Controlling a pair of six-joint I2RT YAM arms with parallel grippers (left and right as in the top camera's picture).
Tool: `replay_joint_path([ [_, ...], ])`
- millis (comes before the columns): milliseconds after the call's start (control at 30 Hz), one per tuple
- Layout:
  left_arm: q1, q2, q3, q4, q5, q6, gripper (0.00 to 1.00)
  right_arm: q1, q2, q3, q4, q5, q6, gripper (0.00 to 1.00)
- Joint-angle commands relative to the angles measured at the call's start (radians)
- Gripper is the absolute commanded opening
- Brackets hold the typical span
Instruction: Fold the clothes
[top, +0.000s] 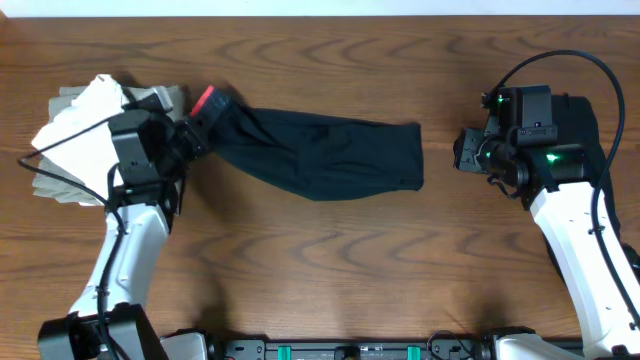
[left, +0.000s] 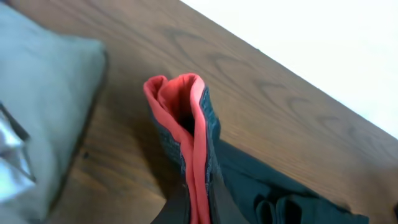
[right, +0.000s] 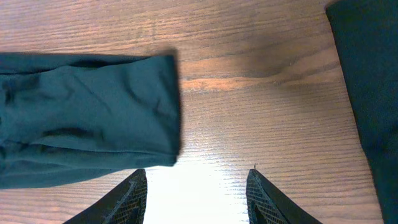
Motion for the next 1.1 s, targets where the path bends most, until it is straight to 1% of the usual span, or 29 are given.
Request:
replay_joint_path([
  [0,0.030,-0.018,0.074,-0.025,-0.024,0.079,0.06,-0.005,0.003,0.006,-0.007,-0.007,0.013,0.50],
  [133,0.033,-0.018,0.122,-0.073,-0.005,0.083,0.06,-0.005,0.003,0.006,-0.011,-0.007,0.013,0.50],
  [267,-0.019,-0.018,0.143,-0.075,0.026,0.095,0.06,-0.005,0.003,0.006,-0.011,-0.040,0.014,0.50],
  [367,-0.104,-0.018,0.148,-0.076,0.026,0.144,0.06,-0.005,0.003,0.006,-0.012,-0.079,0.020,0.47],
  [467,-0.201,-0.018,0.148,-0.076,0.026,0.204,0.06,-0.005,0.003,0.006,-0.014,-0.079,0.059,0.47],
  [567,-0.306,-0.018,0.151,-0.075,0.025,0.271,0.06,-0.005,0.003,0.006,-0.014,-0.078,0.066,0.47],
  [800,-0.492,-0.017,0.160,-0.072,0.023,0.285,0.06,-0.005,0.003,0.005,-0.015,-0.079,0.085,0.47],
  [867,-0.548,-0.015,0.160,-0.072,-0.005,0.297,0.06,-0.005,0.003,0.005,-0.017,-0.081,0.085,0.47],
  [1067,-0.660,-0.009,0.160,-0.053,-0.182,0.303,0.05,0.011,0.009,0.005,-0.026,-0.085,0.085,0.48],
])
